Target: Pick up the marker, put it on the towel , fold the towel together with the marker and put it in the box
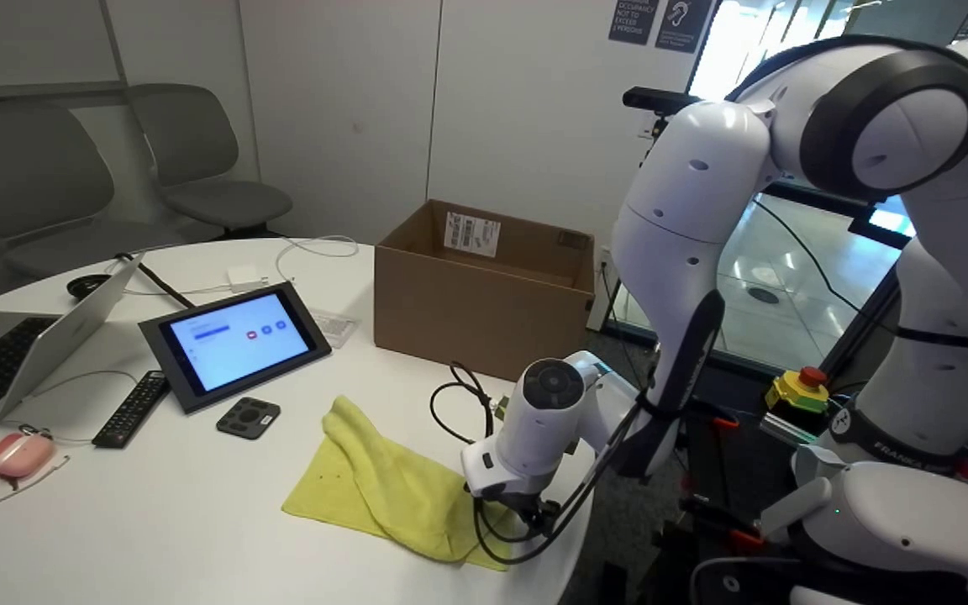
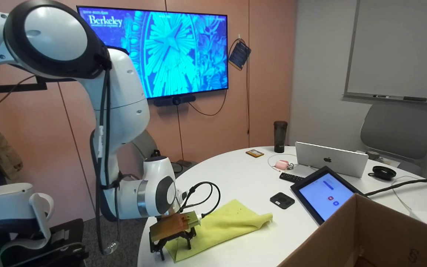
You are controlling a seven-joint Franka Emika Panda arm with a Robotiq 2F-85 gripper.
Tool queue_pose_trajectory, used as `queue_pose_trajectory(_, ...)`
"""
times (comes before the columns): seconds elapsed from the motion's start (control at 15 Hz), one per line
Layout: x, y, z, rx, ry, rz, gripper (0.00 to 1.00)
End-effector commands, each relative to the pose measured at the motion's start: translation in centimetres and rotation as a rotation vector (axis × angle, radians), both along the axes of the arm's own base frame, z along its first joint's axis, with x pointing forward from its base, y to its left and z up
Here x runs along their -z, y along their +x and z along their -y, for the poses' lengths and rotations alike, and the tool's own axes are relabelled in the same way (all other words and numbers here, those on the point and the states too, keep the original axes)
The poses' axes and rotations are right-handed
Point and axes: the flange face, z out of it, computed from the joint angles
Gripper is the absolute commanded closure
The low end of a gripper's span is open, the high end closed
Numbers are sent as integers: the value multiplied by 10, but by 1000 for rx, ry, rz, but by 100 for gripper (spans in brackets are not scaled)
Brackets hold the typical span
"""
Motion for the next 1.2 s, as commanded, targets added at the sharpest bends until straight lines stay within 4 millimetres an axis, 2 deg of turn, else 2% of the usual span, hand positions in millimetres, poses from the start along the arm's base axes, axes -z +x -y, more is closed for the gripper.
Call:
queue_pose_trajectory(0.0, 5, 5, -1, 31, 13, 36, 32)
queue_pose_trajectory(0.2, 3, 10, 0, 45, 8, 56, 58)
queue_pose_trajectory(0.47, -3, 12, 5, 75, -3, 57, 87)
queue_pose_trajectory(0.67, -12, 7, 15, 111, -7, 37, 96)
queue_pose_trajectory(0.8, -18, 0, 24, 130, -5, 19, 90)
queue_pose_trajectory(1.13, -39, -25, 47, 164, 22, -48, 90)
